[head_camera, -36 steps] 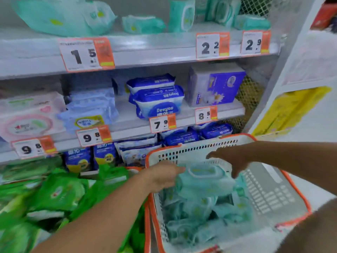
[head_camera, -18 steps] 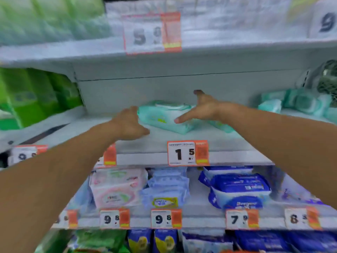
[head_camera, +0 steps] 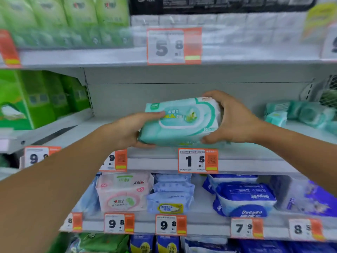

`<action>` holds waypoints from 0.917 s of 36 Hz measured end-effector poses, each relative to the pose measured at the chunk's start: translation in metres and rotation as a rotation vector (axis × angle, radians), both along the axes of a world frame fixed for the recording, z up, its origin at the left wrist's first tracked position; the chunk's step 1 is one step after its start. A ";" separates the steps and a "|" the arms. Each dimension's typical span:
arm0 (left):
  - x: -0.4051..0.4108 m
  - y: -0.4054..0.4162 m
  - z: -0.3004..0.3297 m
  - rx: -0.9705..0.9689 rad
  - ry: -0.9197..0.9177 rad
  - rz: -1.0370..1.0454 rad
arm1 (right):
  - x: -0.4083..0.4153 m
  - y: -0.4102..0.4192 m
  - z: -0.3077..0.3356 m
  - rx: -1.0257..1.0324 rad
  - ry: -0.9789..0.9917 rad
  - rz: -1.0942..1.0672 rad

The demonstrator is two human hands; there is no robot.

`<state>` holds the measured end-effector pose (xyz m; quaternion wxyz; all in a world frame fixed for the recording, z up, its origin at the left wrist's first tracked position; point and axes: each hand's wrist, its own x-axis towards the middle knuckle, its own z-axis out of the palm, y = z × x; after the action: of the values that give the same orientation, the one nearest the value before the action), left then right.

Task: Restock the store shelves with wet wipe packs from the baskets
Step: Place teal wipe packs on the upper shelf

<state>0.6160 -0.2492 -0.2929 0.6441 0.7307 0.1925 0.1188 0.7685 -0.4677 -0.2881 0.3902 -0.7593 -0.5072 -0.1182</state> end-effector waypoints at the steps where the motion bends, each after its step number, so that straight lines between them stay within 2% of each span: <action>1: -0.005 -0.005 0.001 0.032 -0.032 -0.041 | -0.008 -0.013 0.000 0.023 -0.052 0.010; 5: -0.026 -0.029 0.002 0.061 -0.194 -0.111 | -0.027 -0.060 -0.014 0.063 -0.242 0.027; 8: -0.034 -0.054 -0.001 0.113 -0.243 -0.140 | -0.031 -0.085 -0.029 0.099 -0.279 0.007; 15: -0.033 -0.099 -0.008 0.098 -0.173 -0.122 | -0.029 -0.133 -0.031 -0.011 -0.281 -0.009; 18: -0.030 -0.124 -0.023 0.080 -0.003 -0.171 | -0.026 -0.163 -0.038 -0.238 -0.182 -0.010; 23: -0.020 -0.190 -0.106 0.013 0.577 -0.394 | -0.023 -0.225 -0.087 -0.698 0.366 0.132; 25: -0.017 -0.220 -0.144 -0.039 0.755 -0.505 | -0.021 -0.246 -0.128 -0.896 0.476 0.102; 27: -0.010 -0.242 -0.168 -0.003 0.830 -0.618 | -0.016 -0.264 -0.161 -1.052 0.525 0.054; 28: -0.001 -0.249 -0.170 0.021 0.809 -0.641 | -0.012 -0.272 -0.168 -1.064 0.582 0.037; 29: 0.010 -0.256 -0.165 0.033 0.741 -0.643 | -0.007 -0.278 -0.165 -1.019 0.594 0.009; 31: 0.036 -0.268 -0.134 0.016 0.504 -0.593 | 0.010 -0.284 -0.141 -0.780 0.350 -0.150; 33: 0.064 -0.280 -0.087 0.079 0.204 -0.496 | 0.034 -0.284 -0.105 -0.302 0.201 -0.307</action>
<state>0.6796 -0.5293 -0.3802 0.6019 0.7883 0.0666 -0.1093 0.8022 -0.7521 -0.3929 0.2984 -0.8851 -0.3564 -0.0226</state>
